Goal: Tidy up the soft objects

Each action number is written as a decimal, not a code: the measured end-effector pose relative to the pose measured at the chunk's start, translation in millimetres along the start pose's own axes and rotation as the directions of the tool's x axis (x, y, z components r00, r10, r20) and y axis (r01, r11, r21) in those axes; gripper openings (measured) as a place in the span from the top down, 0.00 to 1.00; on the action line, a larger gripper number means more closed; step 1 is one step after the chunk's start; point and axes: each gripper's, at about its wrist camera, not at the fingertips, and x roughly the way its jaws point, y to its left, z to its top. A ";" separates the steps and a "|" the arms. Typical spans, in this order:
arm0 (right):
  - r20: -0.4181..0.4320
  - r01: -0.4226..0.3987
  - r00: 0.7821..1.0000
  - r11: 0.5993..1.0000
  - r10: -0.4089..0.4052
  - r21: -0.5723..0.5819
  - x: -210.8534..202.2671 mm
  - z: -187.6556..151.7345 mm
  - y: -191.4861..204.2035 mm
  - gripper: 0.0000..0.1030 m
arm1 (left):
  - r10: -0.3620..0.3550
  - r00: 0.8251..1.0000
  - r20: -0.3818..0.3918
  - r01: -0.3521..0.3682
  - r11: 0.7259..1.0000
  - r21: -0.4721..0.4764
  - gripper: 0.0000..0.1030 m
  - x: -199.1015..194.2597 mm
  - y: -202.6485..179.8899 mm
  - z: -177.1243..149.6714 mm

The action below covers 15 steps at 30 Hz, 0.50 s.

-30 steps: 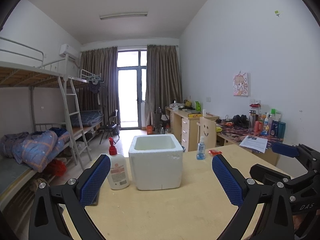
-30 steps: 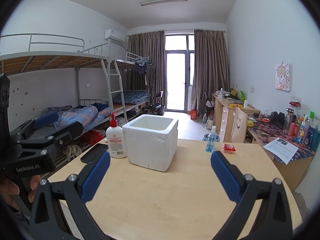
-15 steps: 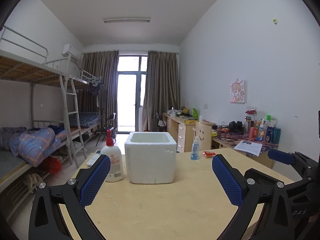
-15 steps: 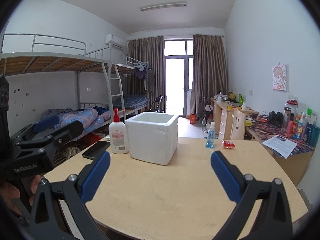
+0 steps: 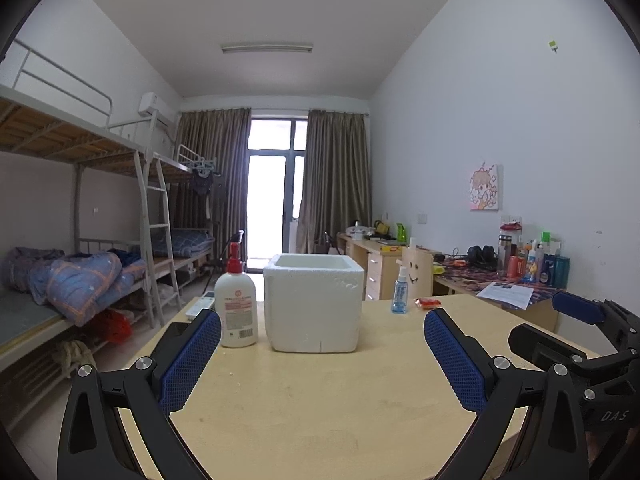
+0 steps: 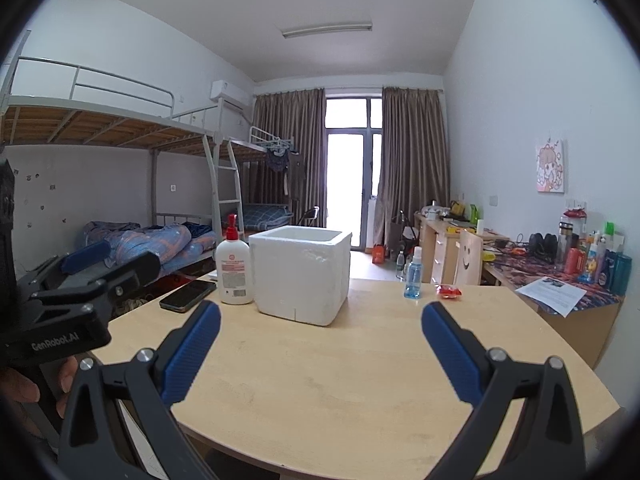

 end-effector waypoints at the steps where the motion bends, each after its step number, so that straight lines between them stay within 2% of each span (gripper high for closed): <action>1: -0.004 -0.002 1.000 1.000 0.002 -0.001 0.9 -1.4 0.3 0.01 | 0.004 1.000 0.005 -0.004 1.000 0.001 0.01 -0.5 0.1 -2.6; 5: -0.020 -0.013 1.000 1.000 0.013 -0.003 5.0 -11.5 2.4 0.01 | 0.039 0.999 0.003 -0.039 0.999 0.013 0.01 -0.8 1.3 -13.8; 15: -0.046 -0.010 0.999 1.000 0.011 0.022 10.8 -22.5 -1.5 0.01 | 0.039 0.999 -0.022 -0.038 0.999 0.025 0.01 2.1 -1.4 -17.9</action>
